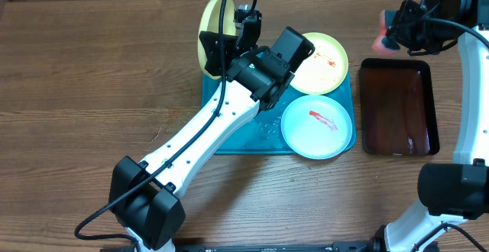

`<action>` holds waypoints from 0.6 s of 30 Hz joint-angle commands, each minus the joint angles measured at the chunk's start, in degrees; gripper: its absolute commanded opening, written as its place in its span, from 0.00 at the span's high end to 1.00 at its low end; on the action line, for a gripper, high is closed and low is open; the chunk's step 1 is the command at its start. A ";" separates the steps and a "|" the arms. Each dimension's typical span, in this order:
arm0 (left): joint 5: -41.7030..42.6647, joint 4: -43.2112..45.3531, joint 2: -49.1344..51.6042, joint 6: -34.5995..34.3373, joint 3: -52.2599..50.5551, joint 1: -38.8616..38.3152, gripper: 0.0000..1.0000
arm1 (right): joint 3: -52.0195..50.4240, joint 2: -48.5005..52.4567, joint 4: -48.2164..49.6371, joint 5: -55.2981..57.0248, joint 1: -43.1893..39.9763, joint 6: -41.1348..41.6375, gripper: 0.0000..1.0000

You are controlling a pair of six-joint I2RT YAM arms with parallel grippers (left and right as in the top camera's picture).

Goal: Clean dirty plates on tray and stack at the side
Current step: 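Lift the yellow plate with left gripper and set it left of tray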

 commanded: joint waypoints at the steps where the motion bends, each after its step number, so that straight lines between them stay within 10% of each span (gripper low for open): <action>1: -9.18 0.33 0.44 -3.82 0.70 -0.85 0.96 | 1.01 -1.16 0.13 0.39 0.15 -0.24 0.96; 11: -5.84 0.68 0.42 -3.82 0.70 -1.64 0.96 | 1.03 -1.16 0.13 0.39 0.15 -0.26 0.96; 18: 24.20 -2.08 0.42 -3.76 0.70 0.11 0.96 | 1.03 -1.16 0.11 0.39 0.15 -0.26 0.96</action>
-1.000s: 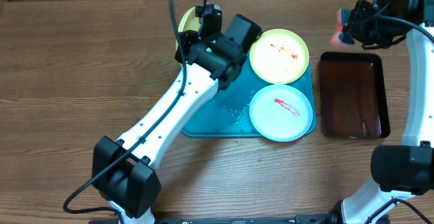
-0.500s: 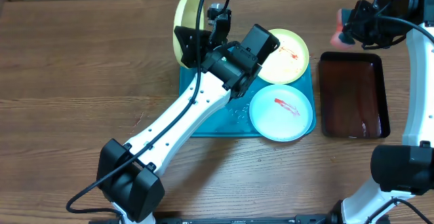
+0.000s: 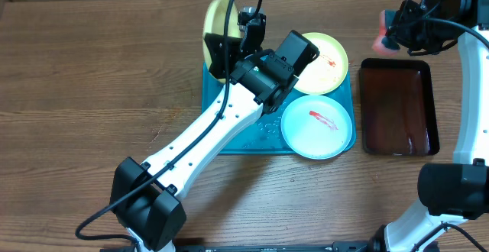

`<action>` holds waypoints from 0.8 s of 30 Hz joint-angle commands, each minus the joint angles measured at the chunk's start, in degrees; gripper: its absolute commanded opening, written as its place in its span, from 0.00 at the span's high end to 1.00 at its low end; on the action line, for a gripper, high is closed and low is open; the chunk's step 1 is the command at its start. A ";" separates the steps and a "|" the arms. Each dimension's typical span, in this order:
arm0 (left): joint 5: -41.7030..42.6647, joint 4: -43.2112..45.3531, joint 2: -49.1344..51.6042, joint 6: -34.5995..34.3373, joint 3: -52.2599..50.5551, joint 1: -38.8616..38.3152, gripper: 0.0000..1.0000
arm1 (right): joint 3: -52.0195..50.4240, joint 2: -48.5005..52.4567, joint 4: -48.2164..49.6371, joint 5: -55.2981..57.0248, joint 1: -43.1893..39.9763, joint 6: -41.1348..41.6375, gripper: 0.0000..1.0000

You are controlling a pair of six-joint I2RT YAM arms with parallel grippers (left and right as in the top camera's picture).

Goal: Clean dirty plates on tray and stack at the side
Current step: 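Lift the yellow plate with left gripper and set it left of tray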

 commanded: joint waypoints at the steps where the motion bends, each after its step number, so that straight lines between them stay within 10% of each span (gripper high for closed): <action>1: 23.50 -1.33 0.42 -1.55 0.70 1.95 0.96 | 1.01 -1.16 0.13 0.39 0.15 -0.28 0.96; 16: 74.03 -4.72 0.39 1.14 0.63 26.29 0.96 | 1.01 -1.16 0.09 0.39 0.15 -0.50 0.96; 24: 80.72 -6.97 0.39 7.78 0.63 36.81 0.96 | 1.01 -1.16 0.09 0.39 0.15 -0.50 0.96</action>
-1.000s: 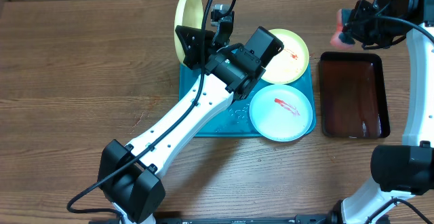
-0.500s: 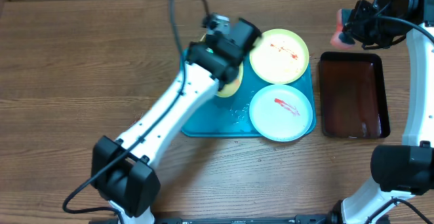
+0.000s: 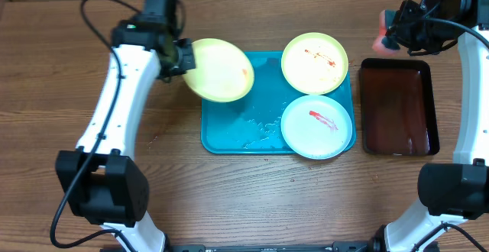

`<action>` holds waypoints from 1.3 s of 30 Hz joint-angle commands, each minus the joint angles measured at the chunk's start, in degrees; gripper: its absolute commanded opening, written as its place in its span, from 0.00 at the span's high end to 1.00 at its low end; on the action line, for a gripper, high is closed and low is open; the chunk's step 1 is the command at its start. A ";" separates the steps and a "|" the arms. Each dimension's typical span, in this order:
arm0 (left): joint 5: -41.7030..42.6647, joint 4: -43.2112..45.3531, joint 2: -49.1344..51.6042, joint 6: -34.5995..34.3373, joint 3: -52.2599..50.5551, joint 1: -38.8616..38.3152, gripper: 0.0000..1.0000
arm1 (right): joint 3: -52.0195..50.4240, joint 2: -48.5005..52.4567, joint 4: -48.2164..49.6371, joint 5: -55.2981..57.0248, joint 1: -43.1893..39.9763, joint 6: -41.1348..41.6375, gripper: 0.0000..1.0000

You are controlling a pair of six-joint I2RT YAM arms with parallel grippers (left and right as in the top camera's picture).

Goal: Clean dirty plates on tray and stack at the side
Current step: 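Lift the yellow plate with left gripper and set it left of tray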

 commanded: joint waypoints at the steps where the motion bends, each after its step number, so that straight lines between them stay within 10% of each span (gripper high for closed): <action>1: 5.75 -0.72 0.37 5.46 0.63 2.34 0.96 | 1.01 -1.16 0.02 0.37 0.15 -0.48 0.96; 39: -2.10 9.42 1.49 3.39 -13.29 14.64 0.96 | 1.01 -1.16 -0.52 0.39 0.15 -1.60 0.96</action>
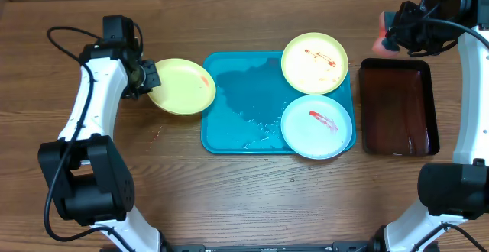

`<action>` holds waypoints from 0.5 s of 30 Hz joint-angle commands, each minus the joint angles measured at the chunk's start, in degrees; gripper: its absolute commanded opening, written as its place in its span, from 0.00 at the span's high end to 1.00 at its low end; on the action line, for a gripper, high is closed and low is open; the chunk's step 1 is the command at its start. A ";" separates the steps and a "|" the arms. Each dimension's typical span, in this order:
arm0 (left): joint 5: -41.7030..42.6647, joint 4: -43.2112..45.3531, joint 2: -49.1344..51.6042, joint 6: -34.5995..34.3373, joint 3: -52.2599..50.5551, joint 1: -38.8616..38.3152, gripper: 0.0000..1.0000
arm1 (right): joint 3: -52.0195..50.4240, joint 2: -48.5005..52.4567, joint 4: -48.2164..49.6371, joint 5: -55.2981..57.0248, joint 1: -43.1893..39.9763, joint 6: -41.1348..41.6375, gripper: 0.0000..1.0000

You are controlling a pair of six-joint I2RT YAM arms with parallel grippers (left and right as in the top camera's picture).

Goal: Clean dirty plates on tray and stack at the side
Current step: 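Lift the yellow plate with left gripper and set it left of tray, then open left gripper and withdraw from the placed yellow plate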

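My left gripper point(150, 79) is shut on the rim of a yellow plate point(182, 88), which sits just left of the blue tray point(244, 114), over the table. A small red smear shows near that plate's right edge. On the tray's right side lie a second yellow plate point(314, 63) and a light blue plate point(317, 126), both marked with red stains. At the far right my right gripper point(391, 34) hangs raised, shut on a pink sponge point(380, 26).
A dark brown rectangular tray point(399, 107) lies to the right of the blue tray, below the right gripper. The blue tray's left half looks wet. The wooden table point(252, 191) runs all around.
My left gripper has moved left with the yellow plate. The plate was over the tray's left edge and is now beside the tray, over the table. The right arm has not moved.
At first my left arm reached across the tray, with its gripper at a yellow plate tipped up at the tray's far left corner. It stayed so, then it held the plate over the tray's left edge. Now the plate is left of the tray.
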 commanded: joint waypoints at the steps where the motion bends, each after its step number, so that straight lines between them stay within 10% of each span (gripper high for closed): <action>1: 1.25 0.07 0.42 -0.79 -0.28 2.47 0.96 | 1.01 -1.16 0.15 0.39 0.15 -0.48 0.96; 15: -4.15 2.21 1.60 0.90 -0.33 3.72 0.96 | 1.01 -1.16 0.13 0.39 0.15 -0.52 0.96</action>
